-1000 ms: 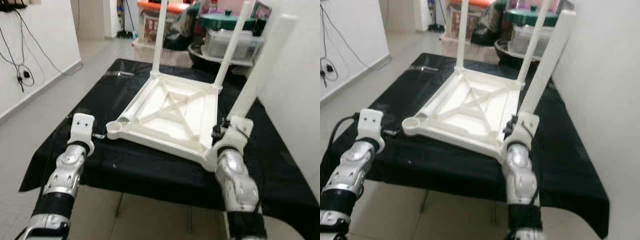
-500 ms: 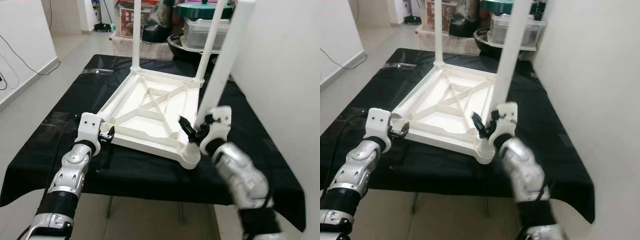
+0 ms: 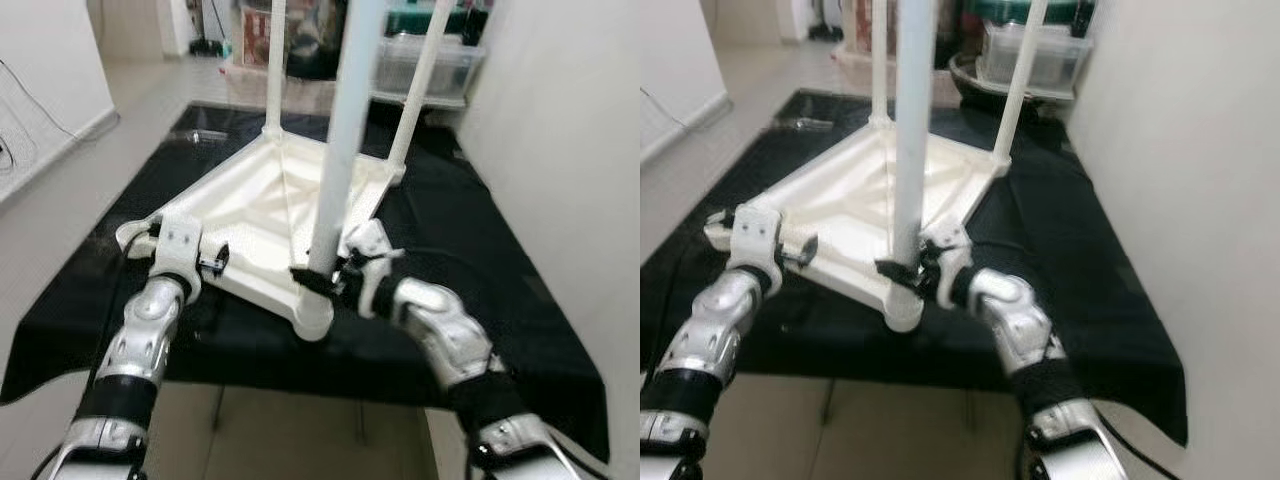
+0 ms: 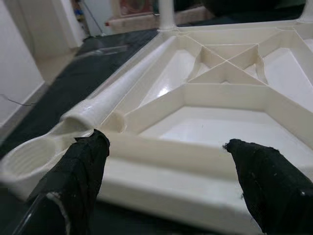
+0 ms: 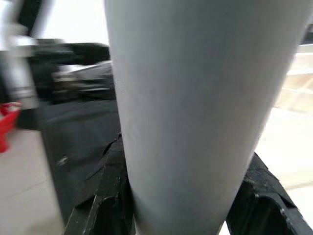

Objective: Building children table

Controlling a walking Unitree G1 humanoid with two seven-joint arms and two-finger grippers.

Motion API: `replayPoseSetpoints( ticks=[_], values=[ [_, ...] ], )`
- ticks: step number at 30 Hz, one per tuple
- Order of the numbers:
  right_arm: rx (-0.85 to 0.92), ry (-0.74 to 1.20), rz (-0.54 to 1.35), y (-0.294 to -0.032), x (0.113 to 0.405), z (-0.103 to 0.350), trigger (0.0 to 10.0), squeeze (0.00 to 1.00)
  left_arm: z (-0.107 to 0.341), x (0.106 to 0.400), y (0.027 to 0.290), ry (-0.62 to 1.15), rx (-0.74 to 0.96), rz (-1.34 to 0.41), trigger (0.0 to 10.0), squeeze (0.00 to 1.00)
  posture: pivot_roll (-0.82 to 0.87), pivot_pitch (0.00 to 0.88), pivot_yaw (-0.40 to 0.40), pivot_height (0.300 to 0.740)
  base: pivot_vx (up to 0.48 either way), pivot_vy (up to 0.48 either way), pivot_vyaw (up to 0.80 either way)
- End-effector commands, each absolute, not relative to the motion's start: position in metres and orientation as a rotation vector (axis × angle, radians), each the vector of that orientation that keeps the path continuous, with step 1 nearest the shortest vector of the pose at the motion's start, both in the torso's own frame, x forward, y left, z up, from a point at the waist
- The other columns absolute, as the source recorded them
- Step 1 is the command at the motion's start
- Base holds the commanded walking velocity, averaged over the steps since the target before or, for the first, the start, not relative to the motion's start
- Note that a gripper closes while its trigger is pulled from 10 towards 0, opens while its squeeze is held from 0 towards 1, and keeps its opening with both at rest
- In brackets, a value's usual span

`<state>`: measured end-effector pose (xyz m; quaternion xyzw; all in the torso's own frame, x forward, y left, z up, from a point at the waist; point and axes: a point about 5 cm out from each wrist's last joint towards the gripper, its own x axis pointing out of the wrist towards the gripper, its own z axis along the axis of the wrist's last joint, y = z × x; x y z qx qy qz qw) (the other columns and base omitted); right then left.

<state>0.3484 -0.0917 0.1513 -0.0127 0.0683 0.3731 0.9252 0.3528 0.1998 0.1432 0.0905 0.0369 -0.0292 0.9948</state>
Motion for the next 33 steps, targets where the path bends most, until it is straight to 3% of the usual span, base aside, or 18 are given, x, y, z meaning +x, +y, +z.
replayPoseSetpoints(
  ticks=[1, 3, 4, 5, 6, 7, 8, 13, 14, 19, 20, 22, 23, 24, 27, 30, 31, 33],
  values=[
    [0.039, 0.298, 0.251, -0.143, 0.360, 0.117, 0.0, 0.00, 0.142, 0.354, 0.201, 0.083, 0.194, -0.061, 10.0, 0.00, 0.14, 0.000, -0.105, 0.740, 0.000, 0.000, 0.00],
    [0.039, 0.298, 0.251, -0.143, 0.360, 0.117, 0.0, 0.00, 0.142, 0.354, 0.201, 0.083, 0.194, -0.061, 10.0, 0.00, 0.14, 0.000, -0.105, 0.740, 0.000, 0.000, 0.00],
    [0.124, 0.310, -0.014, -0.166, 0.358, 0.110, 0.0, 0.00, 0.142, 0.355, 0.199, 0.082, 0.191, -0.064, 10.0, 0.00, 0.13, 0.000, -0.101, 0.740, 0.000, 0.000, 0.00],
    [0.124, 0.310, -0.014, -0.166, 0.358, 0.110, 0.0, 0.00, 0.142, 0.355, 0.199, 0.082, 0.191, -0.064, 10.0, 0.00, 0.13, 0.000, -0.101, 0.740, 0.000, 0.000, 0.00],
    [0.193, 0.325, -0.219, -0.183, 0.349, 0.103, 0.0, 0.00, 0.142, 0.355, 0.196, 0.081, 0.190, -0.073, 10.0, 0.00, 0.14, 0.000, -0.099, 0.740, 0.000, 0.000, 0.00],
    [0.193, 0.325, -0.219, -0.183, 0.349, 0.103, 0.0, 0.00, 0.142, 0.355, 0.196, 0.081, 0.190, -0.073, 10.0, 0.00, 0.14, 0.000, -0.099, 0.740, 0.000, 0.000, 0.00],
    [0.208, 0.310, -0.346, -0.192, 0.337, 0.101, 0.0, 0.00, 0.142, 0.355, 0.194, 0.081, 0.189, -0.078, 10.0, 0.00, 0.14, 0.000, -0.097, 0.740, 0.000, 0.000, 0.00],
    [0.163, 0.277, -0.367, -0.184, 0.312, 0.108, 0.0, 0.00, 0.139, 0.353, 0.198, 0.090, 0.193, -0.072, 10.0, 0.00, 0.13, 0.000, -0.092, 0.740, 0.000, 0.000, 0.00],
    [0.150, 0.260, -0.294, -0.173, 0.309, 0.112, 10.0, 0.00, 0.138, 0.353, 0.199, 0.095, 0.195, -0.070, 10.0, 0.00, 0.12, 0.000, -0.082, 0.740, 0.000, 0.000, 0.00],
    [0.148, 0.169, -0.160, -0.156, 0.309, 0.127, 10.0, 0.00, 0.139, 0.355, 0.195, 0.094, 0.195, -0.084, 10.0, 0.00, 0.10, 0.000, -0.075, 0.740, 0.000, 0.000, 0.00],
    [0.139, 0.116, -0.084, -0.152, 0.313, 0.136, 10.0, 1.00, 0.140, 0.356, 0.193, 0.091, 0.193, -0.089, 10.0, 0.00, 0.10, 0.000, -0.076, 0.740, 0.000, 0.000, 0.00],
    [0.151, 0.066, -0.019, -0.150, 0.321, 0.146, 10.0, 1.00, 0.141, 0.358, 0.191, 0.087, 0.190, -0.092, 10.0, 0.00, 0.10, 0.000, -0.077, 0.740, 0.000, 0.000, 0.00],
    [0.180, 0.038, 0.057, -0.148, 0.327, 0.154, 10.0, 0.20, 0.142, 0.359, 0.190, 0.084, 0.188, -0.093, 10.0, 0.00, 0.10, 0.000, -0.077, 0.740, 0.000, 0.000, 0.00],
    [0.209, -0.005, 0.168, -0.148, 0.335, 0.166, 10.0, 0.00, 0.143, 0.360, 0.190, 0.082, 0.187, -0.093, 10.0, 0.00, 0.10, 0.000, -0.078, 0.740, 0.000, 0.000, 0.00],
    [0.190, -0.083, 0.390, -0.148, 0.338, 0.182, 10.0, 0.00, 0.142, 0.359, 0.192, 0.083, 0.188, -0.090, 10.0, 0.00, 0.11, 0.000, -0.088, 0.740, 0.000, 0.000, 0.00],
    [0.190, -0.083, 0.390, -0.148, 0.338, 0.182, 10.0, 0.00, 0.142, 0.359, 0.192, 0.083, 0.188, -0.090, 10.0, 0.00, 0.11, 0.000, -0.088, 0.740, 0.000, 0.000, 0.00],
    [0.109, -0.064, 0.612, -0.140, 0.333, 0.173, 10.0, 0.00, 0.139, 0.358, 0.193, 0.087, 0.190, -0.082, 10.0, 0.00, 0.12, 0.000, -0.094, 0.740, 0.000, 0.000, 0.00],
    [0.088, -0.033, 0.708, -0.132, 0.329, 0.166, 10.0, 0.00, 0.139, 0.358, 0.192, 0.086, 0.192, -0.086, 10.0, 0.00, 0.12, 0.000, -0.094, 0.740, 0.000, 0.000, 0.00]
  ],
)
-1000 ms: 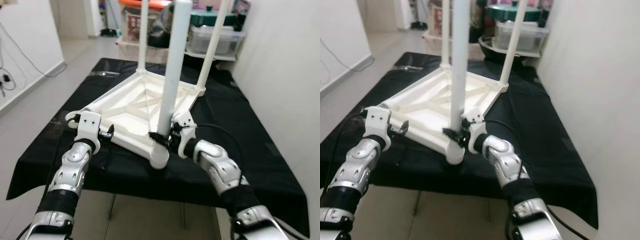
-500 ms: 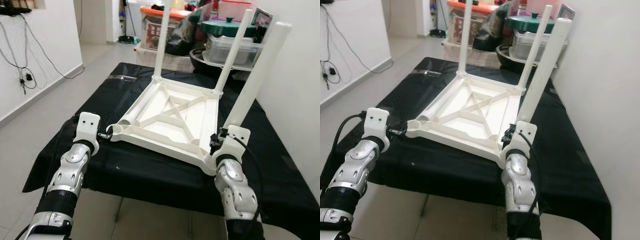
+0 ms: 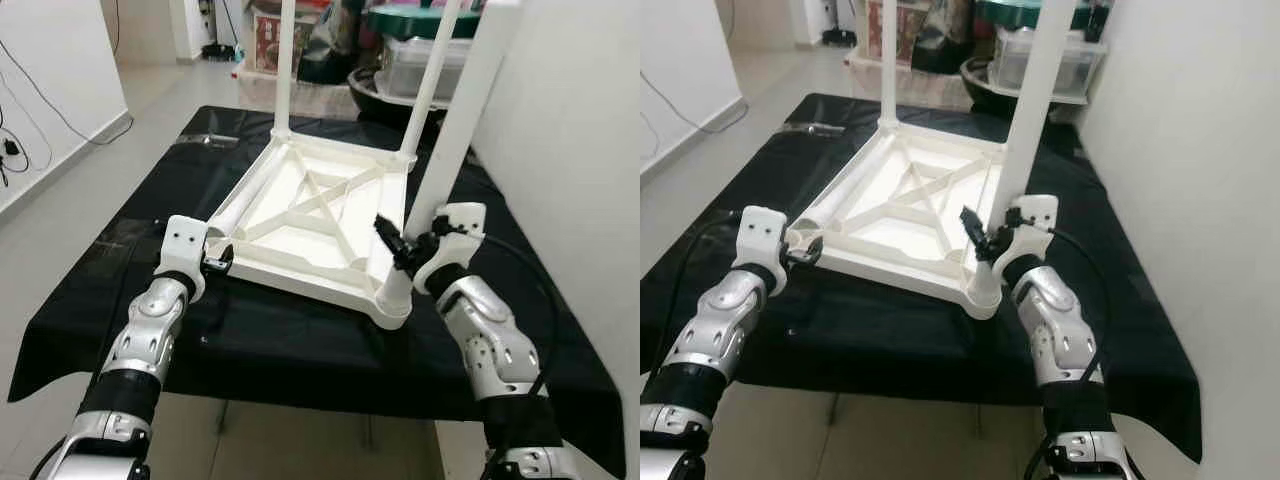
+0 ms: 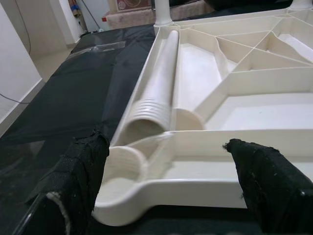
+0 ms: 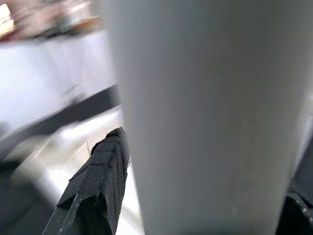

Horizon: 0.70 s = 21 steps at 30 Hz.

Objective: Building children table

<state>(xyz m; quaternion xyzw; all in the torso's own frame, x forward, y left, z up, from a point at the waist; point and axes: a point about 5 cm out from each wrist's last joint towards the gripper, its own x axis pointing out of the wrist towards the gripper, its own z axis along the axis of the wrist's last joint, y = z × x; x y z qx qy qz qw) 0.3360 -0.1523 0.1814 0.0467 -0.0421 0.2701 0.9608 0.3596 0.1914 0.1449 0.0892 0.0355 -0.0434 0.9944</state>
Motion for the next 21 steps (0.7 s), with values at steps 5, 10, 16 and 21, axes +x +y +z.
replayPoseSetpoints(
  ticks=[5, 10, 16, 21],
  values=[
    [0.065, 0.037, 0.864, -0.111, 0.320, 0.148, 0.0, 0.00, 0.139, 0.358, 0.191, 0.084, 0.193, -0.085, 10.0, 0.00, 0.13, 0.000, -0.105, 0.740, 0.000, 0.000, 0.00],
    [0.025, 0.146, 0.708, -0.109, 0.332, 0.126, 0.0, 0.00, 0.140, 0.357, 0.192, 0.081, 0.192, -0.080, 10.0, 0.00, 0.13, 0.000, -0.109, 0.740, 0.000, 0.000, 0.00],
    [0.067, 0.345, -0.161, -0.170, 0.344, 0.088, 0.0, 0.00, 0.136, 0.354, 0.196, 0.091, 0.196, -0.071, 10.0, 0.00, 0.13, 0.000, -0.105, 0.740, 0.000, 0.000, 0.00],
    [0.119, 0.349, -0.256, -0.166, 0.318, 0.082, 1.0, 0.00, 0.136, 0.353, 0.192, 0.092, 0.193, -0.090, 10.0, 0.00, 0.12, 0.000, -0.095, 0.740, 0.000, 0.000, 0.00]
  ],
)
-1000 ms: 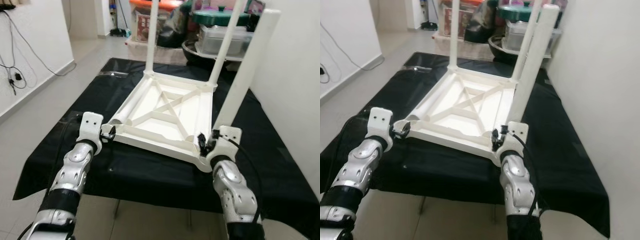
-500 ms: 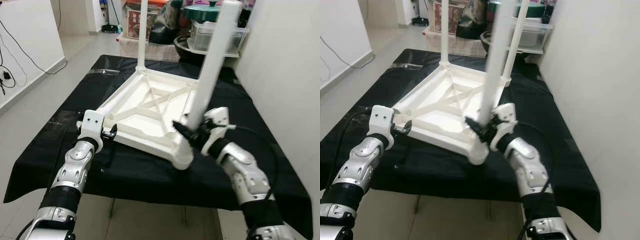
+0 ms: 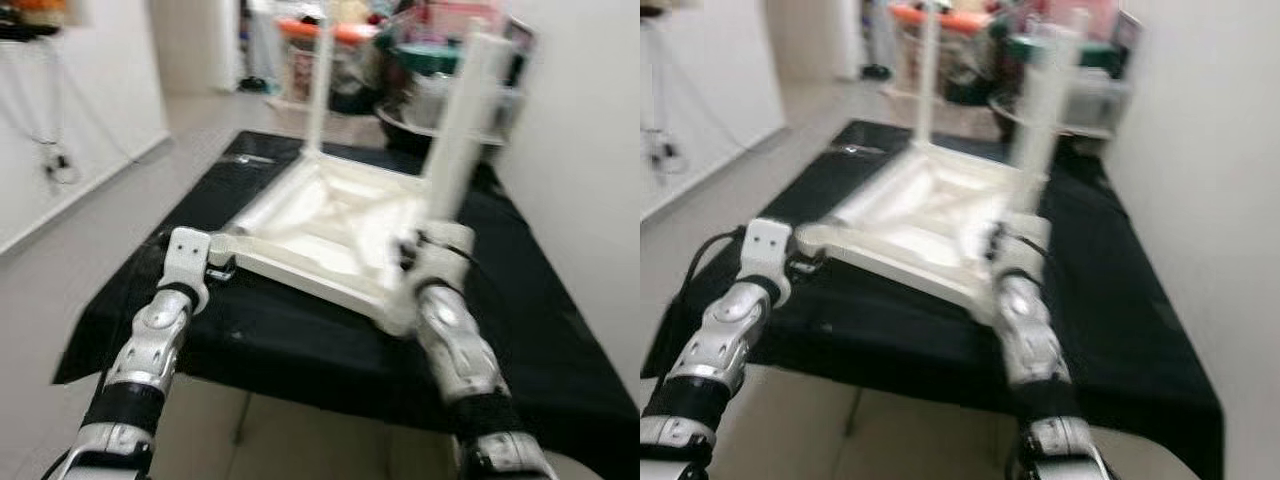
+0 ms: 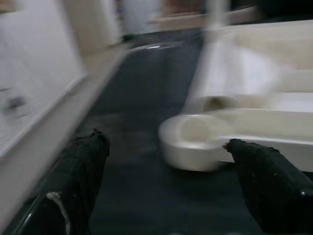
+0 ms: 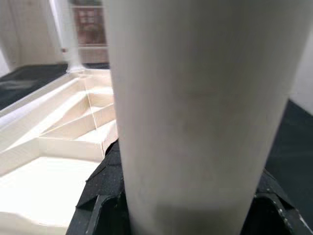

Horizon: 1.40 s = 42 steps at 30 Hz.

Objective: Building children table

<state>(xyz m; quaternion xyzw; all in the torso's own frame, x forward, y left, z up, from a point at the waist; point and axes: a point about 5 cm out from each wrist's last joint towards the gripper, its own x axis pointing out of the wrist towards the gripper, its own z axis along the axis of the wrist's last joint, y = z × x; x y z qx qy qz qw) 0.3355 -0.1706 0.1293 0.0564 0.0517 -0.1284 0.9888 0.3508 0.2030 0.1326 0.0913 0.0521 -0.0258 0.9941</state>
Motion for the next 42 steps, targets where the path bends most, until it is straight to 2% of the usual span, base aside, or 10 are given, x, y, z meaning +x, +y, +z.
replayPoseSetpoints(
  ticks=[1, 2, 3, 9, 10, 26, 27, 40, 41, 42],
  values=[
    [0.144, 0.292, -0.151, -0.155, 0.315, 0.091, 10.0, 0.00, 0.134, 0.352, 0.190, 0.097, 0.194, -0.099, 10.0, 0.00, 0.11, 0.000, -0.084, 0.740, 0.000, 0.000, 0.00],
    [0.122, 0.210, -0.040, -0.147, 0.312, 0.105, 10.0, 0.00, 0.131, 0.351, 0.188, 0.105, 0.194, -0.108, 10.0, 0.00, 0.10, 0.000, -0.080, 0.740, 0.000, 0.000, 0.00],
    [0.116, 0.106, 0.041, -0.146, 0.308, 0.123, 10.0, 1.00, 0.128, 0.349, 0.185, 0.113, 0.195, -0.119, 10.0, 0.00, 0.10, 0.000, -0.078, 0.740, 0.000, 0.000, 0.00],
    [0.123, -0.001, 0.176, -0.149, 0.317, 0.151, 10.0, 1.00, 0.130, 0.348, 0.183, 0.105, 0.190, -0.124, 10.0, 0.00, 0.10, 0.000, -0.085, 0.740, 0.000, 0.000, 0.00],
    [0.123, -0.026, 0.240, -0.146, 0.320, 0.159, 10.0, 0.00, 0.131, 0.348, 0.183, 0.103, 0.190, -0.125, 10.0, 0.00, 0.11, 0.000, -0.084, 0.740, 0.000, 0.000, 0.00],
    [-0.068, 0.015, 0.772, -0.135, 0.327, 0.168, 10.0, 0.00, 0.126, 0.247, 0.157, -0.037, 0.069, -0.113, 10.0, 0.00, 0.16, 0.000, -0.076, 0.740, 0.000, 0.000, 0.00],
    [-0.084, 0.024, 0.751, -0.136, 0.331, 0.165, 0.0, 0.00, 0.125, 0.240, 0.156, -0.035, 0.070, -0.108, 10.0, 0.00, 0.16, 0.000, -0.076, 0.740, 0.000, 0.000, 0.00],
    [0.153, 0.044, -0.279, -0.166, 0.311, 0.161, 0.0, 0.00, 0.120, 0.206, 0.169, 0.009, 0.072, 0.043, 10.0, 0.00, 0.19, 0.000, -0.099, 0.740, 0.000, 0.000, 0.00],
    [0.152, 0.024, -0.212, -0.155, 0.306, 0.167, 10.0, 0.00, 0.121, 0.204, 0.168, 0.014, 0.075, 0.038, 10.0, 0.00, 0.18, 0.000, -0.096, 0.740, 0.000, 0.000, 0.00],
    [0.152, 0.024, -0.212, -0.155, 0.306, 0.167, 10.0, 0.00, 0.121, 0.204, 0.168, 0.014, 0.075, 0.038, 10.0, 0.00, 0.18, 0.000, -0.096, 0.740, 0.000, 0.000, 0.00]
  ],
)
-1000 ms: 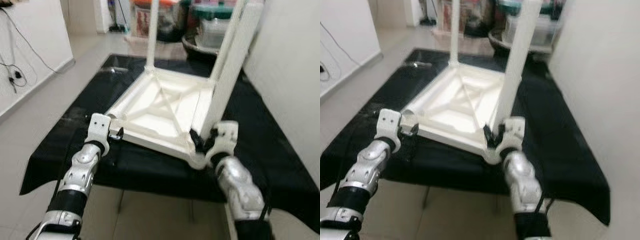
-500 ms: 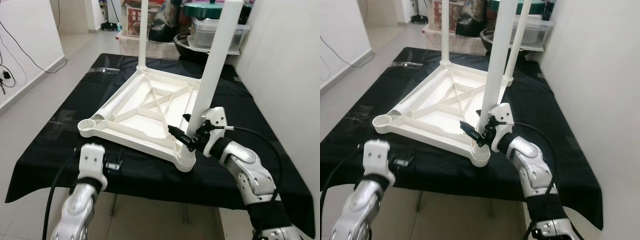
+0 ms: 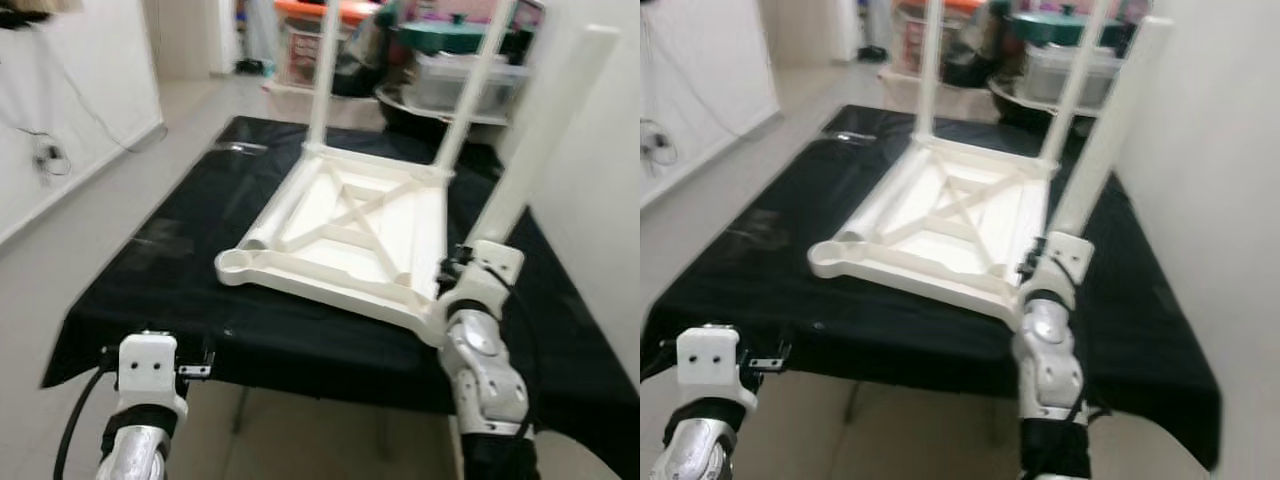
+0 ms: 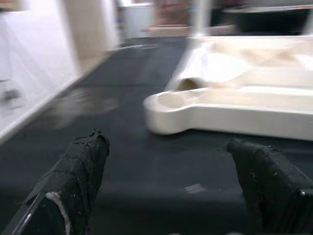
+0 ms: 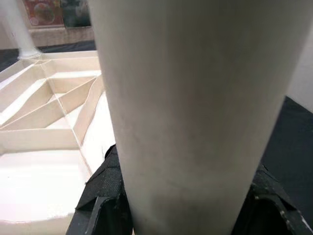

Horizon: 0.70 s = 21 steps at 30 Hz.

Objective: Building children table

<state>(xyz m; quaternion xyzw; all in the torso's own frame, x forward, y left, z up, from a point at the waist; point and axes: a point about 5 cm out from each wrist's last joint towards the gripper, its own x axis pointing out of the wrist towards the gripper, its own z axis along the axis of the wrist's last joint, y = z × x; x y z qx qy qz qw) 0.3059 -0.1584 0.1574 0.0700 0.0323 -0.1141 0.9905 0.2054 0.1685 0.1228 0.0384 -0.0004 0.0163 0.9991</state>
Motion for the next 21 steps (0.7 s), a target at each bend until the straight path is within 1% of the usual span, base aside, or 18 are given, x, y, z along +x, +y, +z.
replayPoseSetpoints(
  ticks=[1, 2, 3, 4, 5, 7, 9, 10, 12, 13, 14, 15, 16, 17, 18, 19, 20, 21],
  values=[
    [0.169, -0.044, 0.042, -0.130, 0.302, 0.183, 10.0, 0.00, 0.122, 0.201, 0.167, 0.024, 0.077, 0.036, 10.0, 0.00, 0.18, 0.000, -0.091, 0.740, 0.000, 0.000, 0.00],
    [0.169, -0.044, 0.042, -0.130, 0.302, 0.183, 10.0, 0.00, 0.122, 0.201, 0.167, 0.024, 0.077, 0.036, 10.0, 0.00, 0.18, 0.000, -0.091, 0.740, 0.000, 0.000, 0.00],
    [0.176, -0.067, 0.108, -0.123, 0.301, 0.189, 10.0, 0.00, 0.122, 0.200, 0.167, 0.028, 0.077, 0.036, 10.0, 0.00, 0.17, 0.000, -0.087, 0.740, 0.000, 0.000, 0.00],
    [0.166, -0.096, 0.145, -0.124, 0.303, 0.193, 10.0, 0.00, 0.122, 0.201, 0.166, 0.028, 0.072, 0.033, 10.0, 0.00, 0.17, 0.000, -0.087, 0.740, 0.000, 0.000, 0.00],
    [0.168, -0.116, 0.168, -0.127, 0.305, 0.197, 10.0, 1.00, 0.122, 0.202, 0.165, 0.026, 0.069, 0.028, 10.0, 0.00, 0.17, 0.000, -0.089, 0.740, 0.000, 0.000, 0.00],
    [0.151, -0.115, 0.271, -0.130, 0.309, 0.205, 10.0, 1.00, 0.122, 0.203, 0.163, 0.024, 0.066, 0.021, 10.0, 0.00, 0.17, 0.000, -0.094, 0.740, 0.000, 0.000, 0.00],
    [0.151, -0.115, 0.271, -0.130, 0.309, 0.205, 10.0, 1.00, 0.122, 0.203, 0.163, 0.024, 0.066, 0.021, 10.0, 0.00, 0.17, 0.000, -0.094, 0.740, 0.000, 0.000, 0.00],
    [0.136, -0.113, 0.316, -0.133, 0.310, 0.210, 10.0, 0.00, 0.122, 0.202, 0.162, 0.026, 0.062, 0.024, 10.0, 0.00, 0.17, 0.000, -0.097, 0.740, 0.000, 0.000, 0.00],
    [0.094, -0.111, 0.393, -0.134, 0.312, 0.213, 10.0, 0.00, 0.122, 0.202, 0.162, 0.028, 0.058, 0.027, 10.0, 0.00, 0.17, 0.000, -0.102, 0.740, 0.000, 0.000, 0.00],
    [0.094, -0.111, 0.393, -0.134, 0.312, 0.213, 10.0, 0.00, 0.122, 0.202, 0.162, 0.028, 0.058, 0.027, 10.0, 0.00, 0.17, 0.000, -0.102, 0.740, 0.000, 0.000, 0.00],
    [0.046, -0.106, 0.488, -0.136, 0.314, 0.214, 10.0, 0.00, 0.122, 0.202, 0.162, 0.028, 0.056, 0.029, 10.0, 0.00, 0.18, 0.000, -0.103, 0.740, 0.000, 0.000, 0.00],
    [-0.027, -0.099, 0.674, -0.133, 0.312, 0.210, 10.0, 0.00, 0.122, 0.201, 0.161, 0.027, 0.055, 0.028, 10.0, 0.00, 0.18, 0.000, -0.100, 0.740, 0.000, 0.000, 0.00],
    [-0.074, -0.084, 0.802, -0.132, 0.308, 0.206, 10.0, 0.00, 0.123, 0.201, 0.161, 0.028, 0.056, 0.027, 10.0, 0.00, 0.18, 0.000, -0.100, 0.740, 0.000, 0.000, 0.00],
    [-0.106, -0.045, 0.903, -0.129, 0.306, 0.198, 9.4, 0.00, 0.123, 0.200, 0.161, 0.028, 0.056, 0.027, 10.0, 0.00, 0.18, 0.000, -0.103, 0.740, 0.000, 0.000, 0.00],
    [-0.106, -0.045, 0.903, -0.129, 0.306, 0.198, 9.4, 0.00, 0.123, 0.200, 0.161, 0.028, 0.056, 0.027, 10.0, 0.00, 0.18, 0.000, -0.103, 0.740, 0.000, 0.000, 0.00],
    [-0.111, -0.013, 0.946, -0.126, 0.308, 0.191, 6.4, 0.00, 0.123, 0.200, 0.161, 0.028, 0.054, 0.028, 10.0, 0.00, 0.18, 0.000, -0.102, 0.740, 0.000, 0.000, 0.00],
    [-0.094, 0.036, 0.939, -0.124, 0.312, 0.184, 0.0, 0.00, 0.123, 0.200, 0.161, 0.029, 0.053, 0.029, 10.0, 0.00, 0.18, 0.000, -0.102, 0.740, 0.000, 0.000, 0.00],
    [-0.099, 0.080, 0.909, -0.123, 0.318, 0.177, 0.0, 0.00, 0.123, 0.201, 0.161, 0.028, 0.051, 0.028, 10.0, 0.00, 0.19, 0.000, -0.102, 0.740, 0.000, 0.000, 0.00]
  ],
)
